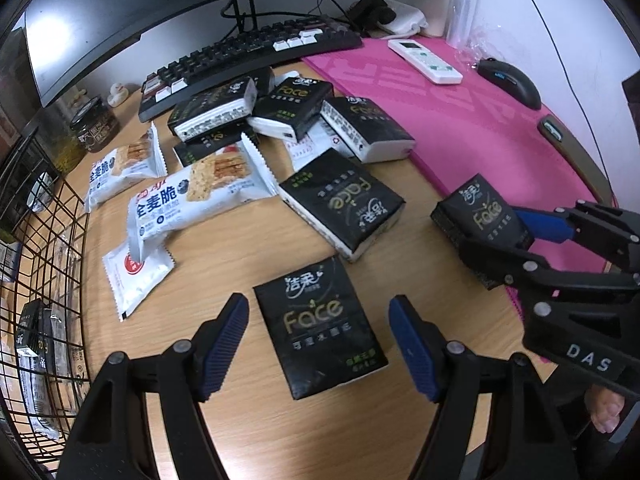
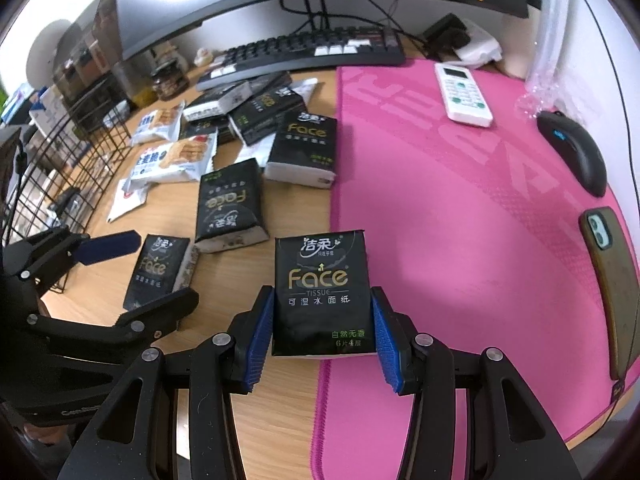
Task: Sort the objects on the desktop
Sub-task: 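Grasp a black Face tissue pack with the right gripper and lift it, then carry the tissue pack over the wire basket and open the right gripper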
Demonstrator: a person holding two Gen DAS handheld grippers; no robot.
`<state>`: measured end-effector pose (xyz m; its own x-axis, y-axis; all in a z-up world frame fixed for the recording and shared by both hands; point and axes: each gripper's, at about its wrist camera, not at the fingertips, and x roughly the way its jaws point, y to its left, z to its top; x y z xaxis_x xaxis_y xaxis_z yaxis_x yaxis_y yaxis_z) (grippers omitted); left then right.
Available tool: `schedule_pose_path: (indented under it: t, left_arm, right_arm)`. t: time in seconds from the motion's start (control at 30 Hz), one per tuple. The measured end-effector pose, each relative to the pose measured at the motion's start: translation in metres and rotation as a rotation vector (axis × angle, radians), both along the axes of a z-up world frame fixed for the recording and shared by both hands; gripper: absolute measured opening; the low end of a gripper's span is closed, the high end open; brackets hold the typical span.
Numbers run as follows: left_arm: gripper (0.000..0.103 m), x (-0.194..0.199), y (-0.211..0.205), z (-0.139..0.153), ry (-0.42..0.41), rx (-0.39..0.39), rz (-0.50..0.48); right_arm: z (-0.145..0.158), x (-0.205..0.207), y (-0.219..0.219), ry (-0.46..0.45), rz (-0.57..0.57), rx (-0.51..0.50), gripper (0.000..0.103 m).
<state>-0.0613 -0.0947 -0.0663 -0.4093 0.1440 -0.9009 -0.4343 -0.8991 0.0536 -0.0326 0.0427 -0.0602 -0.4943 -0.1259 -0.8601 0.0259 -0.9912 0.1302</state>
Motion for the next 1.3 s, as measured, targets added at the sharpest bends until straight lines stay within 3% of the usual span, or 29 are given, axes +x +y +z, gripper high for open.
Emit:
schedule_pose_path:
  t: [0.17, 0.37, 0.6, 0.83, 1.07, 1.3]
  left_arm:
    - [0.074, -0.001, -0.001, -0.003, -0.008, -0.011, 0.001]
    - [0.053, 0.001, -0.004, -0.004, -0.023, -0.011, -0.005]
    - [0.053, 0.004, -0.015, 0.000, -0.013, -0.018, 0.011]
    - [0.053, 0.012, -0.039, 0.035, 0.070, 0.025, 0.062]
    - [0.053, 0.021, -0.097, 0.089, 0.191, 0.071, 0.187]
    - [0.053, 0.021, -0.187, 0.118, 0.255, 0.072, 0.385]
  right_arm:
    - [0.000, 0.000, 0.002, 0.001, -0.007, -0.006, 0.047]
    - [0.001, -0.001, -0.001, 0.002, 0.002, -0.009, 0.047]
    - [0.003, -0.005, -0.014, 0.007, 0.028, -0.013, 0.047]
    - [0.016, -0.008, -0.036, 0.028, 0.079, -0.028, 0.047]
    - [0.054, -0.007, -0.088, 0.108, 0.197, -0.051, 0.047]
    - [0.092, -0.016, -0.182, 0.177, 0.380, -0.101, 0.047]
